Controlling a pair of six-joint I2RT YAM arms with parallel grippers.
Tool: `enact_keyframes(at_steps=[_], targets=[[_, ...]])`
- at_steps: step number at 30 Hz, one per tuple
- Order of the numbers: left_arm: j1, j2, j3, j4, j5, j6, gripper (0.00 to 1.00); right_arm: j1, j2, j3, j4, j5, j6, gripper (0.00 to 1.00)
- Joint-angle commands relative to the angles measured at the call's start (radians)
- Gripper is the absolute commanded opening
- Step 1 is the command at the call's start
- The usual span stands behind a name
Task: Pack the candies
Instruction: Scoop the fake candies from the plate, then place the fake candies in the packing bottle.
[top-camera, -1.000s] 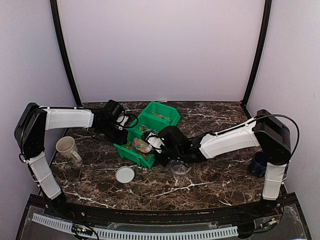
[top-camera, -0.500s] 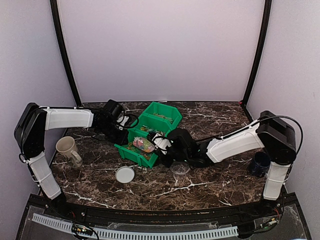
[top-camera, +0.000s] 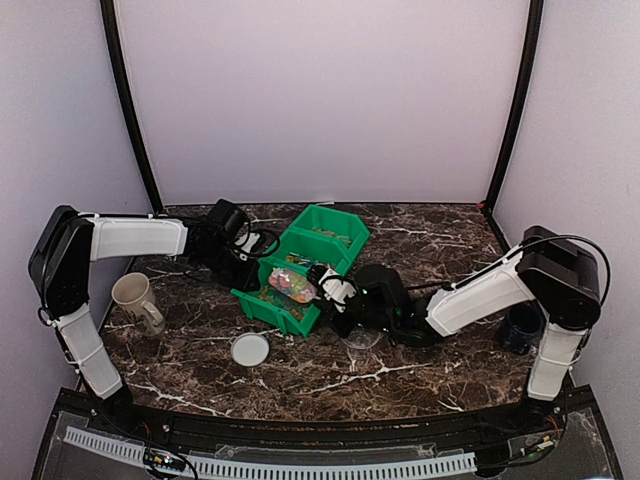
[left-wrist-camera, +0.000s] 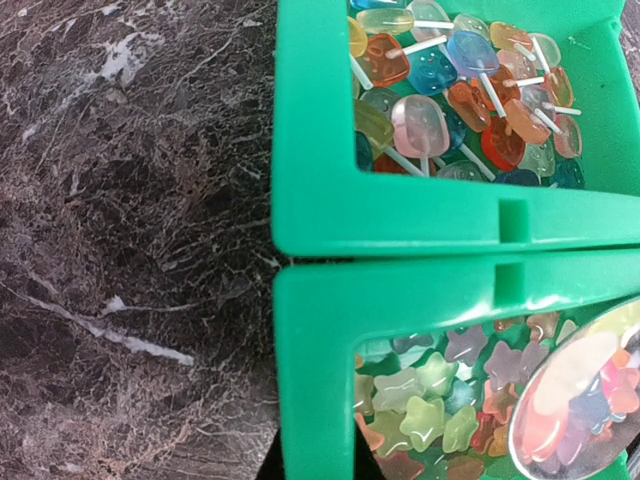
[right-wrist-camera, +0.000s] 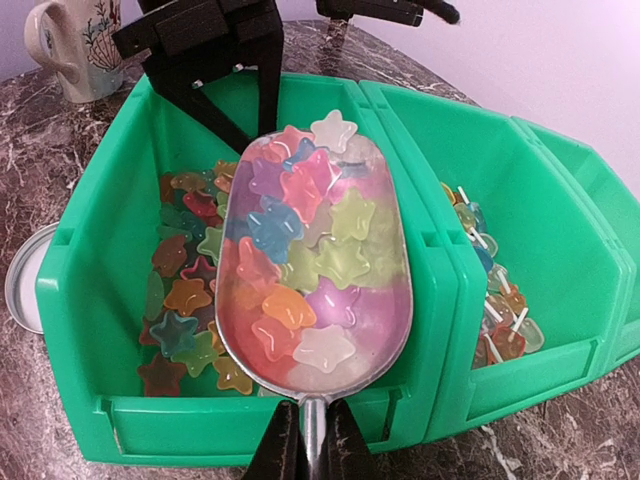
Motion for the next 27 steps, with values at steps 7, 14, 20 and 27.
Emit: enact_keyframes(at_steps=[7,14,20,27], targets=[[0.009,-0.099,0.055,0.153,0.064,-0.027,0.00,-0.012,-0.039,-0.110,0.273,-0.001,-0.028,0.00],[0.012,-0.098,0.054,0.154,0.067,-0.032,0.00,-0.012,-0.063,-0.142,0.325,-0.022,-0.035,0.00],[0.014,-0.098,0.052,0.156,0.064,-0.035,0.00,-0.011,-0.094,-0.157,0.333,-0.028,-0.029,0.00],[0.013,-0.091,0.053,0.153,0.063,-0.034,0.00,-0.010,-0.206,-0.170,0.237,-0.009,-0.025,0.00]])
